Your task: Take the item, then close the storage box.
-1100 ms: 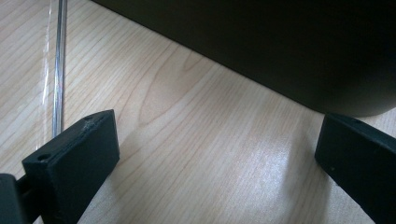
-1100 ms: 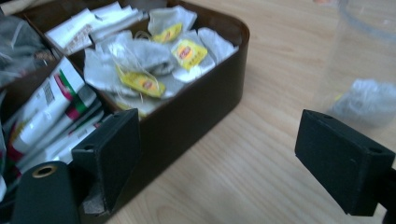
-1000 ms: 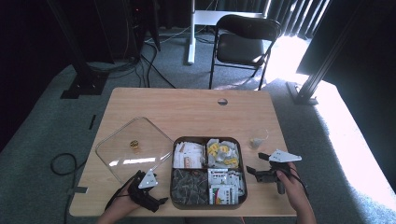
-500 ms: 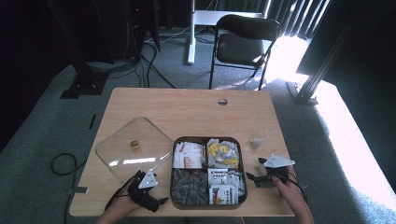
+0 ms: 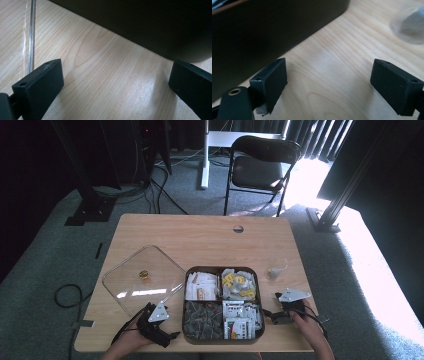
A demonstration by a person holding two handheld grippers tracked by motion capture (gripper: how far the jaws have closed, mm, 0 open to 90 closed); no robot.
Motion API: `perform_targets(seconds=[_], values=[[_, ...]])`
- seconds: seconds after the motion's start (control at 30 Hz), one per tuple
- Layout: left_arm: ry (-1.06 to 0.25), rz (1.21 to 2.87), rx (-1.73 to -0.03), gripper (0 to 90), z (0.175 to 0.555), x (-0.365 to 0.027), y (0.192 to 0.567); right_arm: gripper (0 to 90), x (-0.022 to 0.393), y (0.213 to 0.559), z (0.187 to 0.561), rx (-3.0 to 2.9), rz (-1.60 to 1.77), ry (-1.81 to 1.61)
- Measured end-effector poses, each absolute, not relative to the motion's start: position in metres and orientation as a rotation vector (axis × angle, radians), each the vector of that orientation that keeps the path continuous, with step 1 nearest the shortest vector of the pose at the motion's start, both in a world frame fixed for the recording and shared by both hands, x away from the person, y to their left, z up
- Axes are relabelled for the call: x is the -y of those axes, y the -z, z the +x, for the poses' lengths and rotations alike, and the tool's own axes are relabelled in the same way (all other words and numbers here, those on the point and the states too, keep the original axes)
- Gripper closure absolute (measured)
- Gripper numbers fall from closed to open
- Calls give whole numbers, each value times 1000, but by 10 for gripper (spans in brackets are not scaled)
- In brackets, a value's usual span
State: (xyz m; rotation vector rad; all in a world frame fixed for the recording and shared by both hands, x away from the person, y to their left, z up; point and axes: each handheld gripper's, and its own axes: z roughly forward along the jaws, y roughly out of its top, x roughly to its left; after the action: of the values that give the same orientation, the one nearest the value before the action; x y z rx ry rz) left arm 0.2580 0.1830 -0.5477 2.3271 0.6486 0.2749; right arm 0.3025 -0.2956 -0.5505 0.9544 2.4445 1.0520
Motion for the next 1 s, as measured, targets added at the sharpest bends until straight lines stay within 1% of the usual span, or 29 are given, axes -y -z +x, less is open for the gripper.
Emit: perform_targets(seconds=[0.73, 0.87, 1.0], values=[[-268, 2347, -650, 6, 255, -183, 546, 129, 293, 551, 302, -2477, 952, -1068], [-270, 2363, -662, 8, 254, -184, 542, 129, 293, 551, 302, -2477, 952, -1069], [-292, 2336, -693, 20, 255, -189, 535, 129, 293, 551, 302, -2477, 952, -1068]])
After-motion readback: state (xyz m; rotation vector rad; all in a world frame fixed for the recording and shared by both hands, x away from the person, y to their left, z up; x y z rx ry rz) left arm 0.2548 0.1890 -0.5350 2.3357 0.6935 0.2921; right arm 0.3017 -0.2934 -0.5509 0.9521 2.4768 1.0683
